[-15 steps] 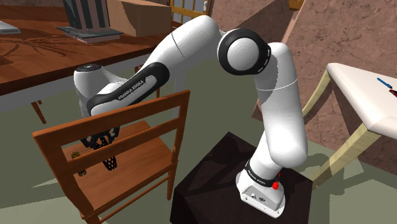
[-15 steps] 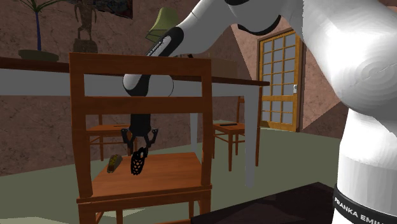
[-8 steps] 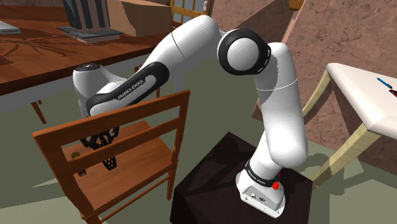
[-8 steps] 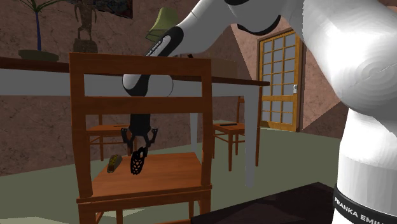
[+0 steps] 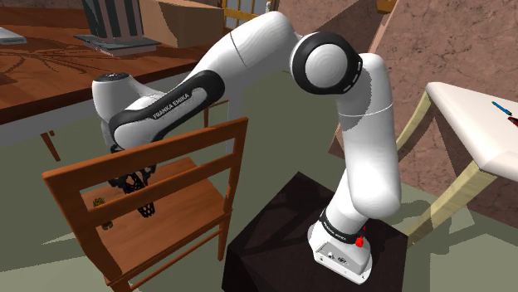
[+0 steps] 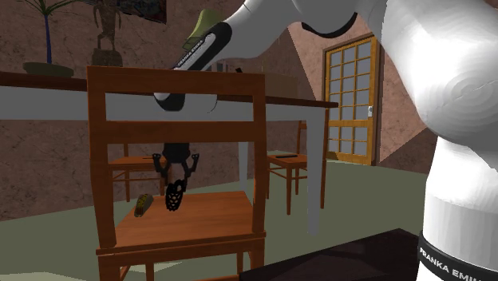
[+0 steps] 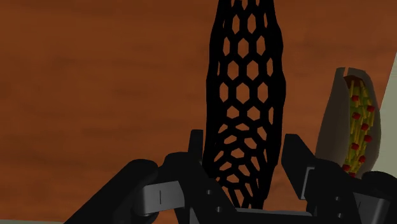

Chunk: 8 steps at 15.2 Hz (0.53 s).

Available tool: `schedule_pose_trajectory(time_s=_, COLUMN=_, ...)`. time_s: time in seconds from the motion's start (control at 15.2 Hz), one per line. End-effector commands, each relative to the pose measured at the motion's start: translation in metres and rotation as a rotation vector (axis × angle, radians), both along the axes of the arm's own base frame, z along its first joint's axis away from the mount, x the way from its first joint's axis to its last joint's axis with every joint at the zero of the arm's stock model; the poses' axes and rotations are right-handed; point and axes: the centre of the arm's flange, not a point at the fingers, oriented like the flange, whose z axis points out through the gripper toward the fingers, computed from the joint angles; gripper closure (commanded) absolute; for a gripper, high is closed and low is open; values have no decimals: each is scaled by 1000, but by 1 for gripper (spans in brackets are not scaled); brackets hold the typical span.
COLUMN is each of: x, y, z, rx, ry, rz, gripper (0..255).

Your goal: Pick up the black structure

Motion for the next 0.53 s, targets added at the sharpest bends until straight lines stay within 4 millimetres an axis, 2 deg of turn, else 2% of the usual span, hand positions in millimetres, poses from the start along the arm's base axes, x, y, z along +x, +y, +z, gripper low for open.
schedule_pose_trajectory(time_s=0.0, x=5, y=3, z=25, rx=14, ry=-26, rz=0, gripper=255)
schedule_pose_trajectory(time_s=0.33, x=5, y=3, z=51, rx=14, ry=-26, rz=0, gripper=255)
schedule_pose_trajectory(time_s=0.46, x=5, y=3, z=52, rx=14, ry=-26, rz=0, gripper=255)
